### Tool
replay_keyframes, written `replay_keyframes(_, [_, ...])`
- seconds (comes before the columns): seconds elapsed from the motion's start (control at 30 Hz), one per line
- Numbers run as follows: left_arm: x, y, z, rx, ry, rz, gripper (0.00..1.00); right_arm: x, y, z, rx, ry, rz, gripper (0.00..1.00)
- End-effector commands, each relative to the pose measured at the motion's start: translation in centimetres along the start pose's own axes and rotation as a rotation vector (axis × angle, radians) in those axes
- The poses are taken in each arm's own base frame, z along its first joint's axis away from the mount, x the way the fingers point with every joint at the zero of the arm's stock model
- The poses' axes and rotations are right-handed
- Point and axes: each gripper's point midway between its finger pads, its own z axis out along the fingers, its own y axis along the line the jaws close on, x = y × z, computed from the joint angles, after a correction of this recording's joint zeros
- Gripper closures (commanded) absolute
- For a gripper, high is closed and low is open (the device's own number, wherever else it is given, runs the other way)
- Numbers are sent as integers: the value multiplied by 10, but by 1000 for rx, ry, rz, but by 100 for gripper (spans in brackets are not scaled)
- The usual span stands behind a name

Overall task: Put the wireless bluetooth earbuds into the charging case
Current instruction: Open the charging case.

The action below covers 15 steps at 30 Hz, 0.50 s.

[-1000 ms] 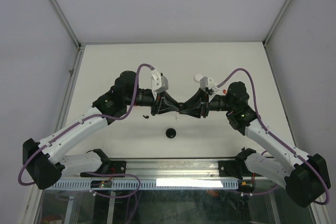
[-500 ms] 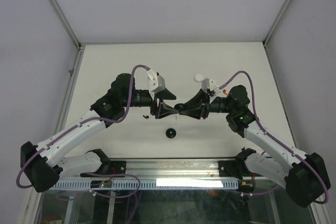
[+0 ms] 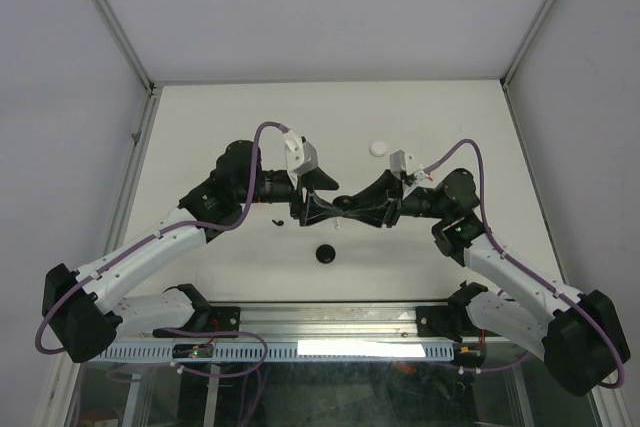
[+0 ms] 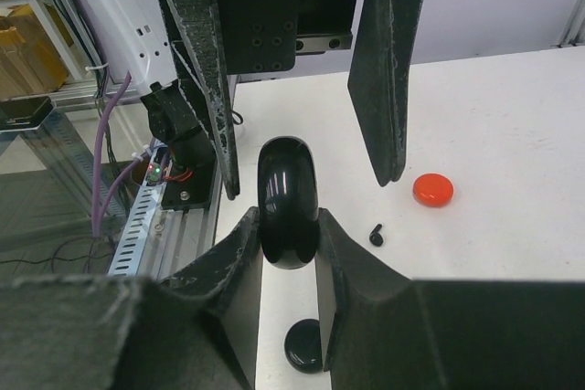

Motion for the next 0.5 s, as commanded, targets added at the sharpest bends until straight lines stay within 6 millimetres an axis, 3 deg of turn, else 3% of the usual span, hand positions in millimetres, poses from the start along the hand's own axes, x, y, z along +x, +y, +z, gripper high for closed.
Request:
replay_keyframes(0.0, [-12, -1, 4, 7, -47, 15, 38, -23, 4, 1, -1, -74, -72, 100])
replay_keyframes(0.47, [-30, 17, 2, -116, -106, -46, 36, -21, 11, -2, -17, -76, -102, 100])
